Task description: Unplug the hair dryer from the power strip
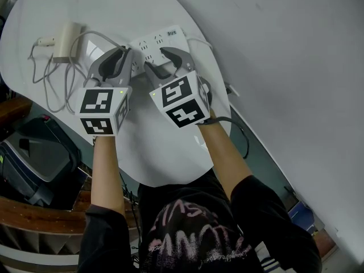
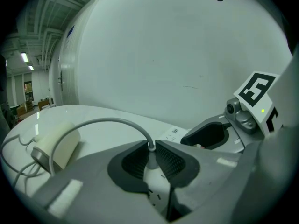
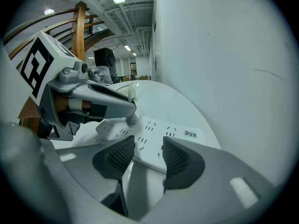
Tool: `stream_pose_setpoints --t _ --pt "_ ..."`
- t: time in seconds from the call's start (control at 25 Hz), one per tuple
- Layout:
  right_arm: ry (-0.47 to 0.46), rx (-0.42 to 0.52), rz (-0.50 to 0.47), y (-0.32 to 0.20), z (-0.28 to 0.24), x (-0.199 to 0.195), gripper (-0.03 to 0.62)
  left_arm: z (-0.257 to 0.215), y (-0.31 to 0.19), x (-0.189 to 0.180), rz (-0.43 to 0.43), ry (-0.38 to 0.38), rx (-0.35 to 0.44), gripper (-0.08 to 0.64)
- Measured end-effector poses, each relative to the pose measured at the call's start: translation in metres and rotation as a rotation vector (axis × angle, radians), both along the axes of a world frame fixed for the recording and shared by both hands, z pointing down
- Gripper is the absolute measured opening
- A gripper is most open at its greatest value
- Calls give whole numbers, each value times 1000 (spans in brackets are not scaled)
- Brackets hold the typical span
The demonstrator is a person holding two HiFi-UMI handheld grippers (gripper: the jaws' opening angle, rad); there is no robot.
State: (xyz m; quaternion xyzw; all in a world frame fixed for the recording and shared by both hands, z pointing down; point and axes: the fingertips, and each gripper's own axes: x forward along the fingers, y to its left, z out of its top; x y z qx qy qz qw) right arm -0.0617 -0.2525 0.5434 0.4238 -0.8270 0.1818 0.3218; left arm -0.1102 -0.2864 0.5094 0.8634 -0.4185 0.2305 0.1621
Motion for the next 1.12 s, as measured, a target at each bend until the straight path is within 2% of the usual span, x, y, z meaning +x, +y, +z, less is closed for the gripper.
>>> stream_pose_setpoints --t 0.56,0.64,0.76,0.84,1.12 --pt "23 -45 -3 -1 2 0 201 -3 2 0 -6 14 2 51" --pt "23 -43 -2 -1 1 0 201 -7 2 0 -4 22 17 51" --pt "23 -43 -2 -1 1 0 201 -33 -5 -4 -34 82 78 51" --pt "22 -41 -2 -2 2 1 201 -45 -11 -5 -29 70 104 52" --pt "18 -34 5 -1 1 1 199 -41 -6 -15 -42 67 95 52"
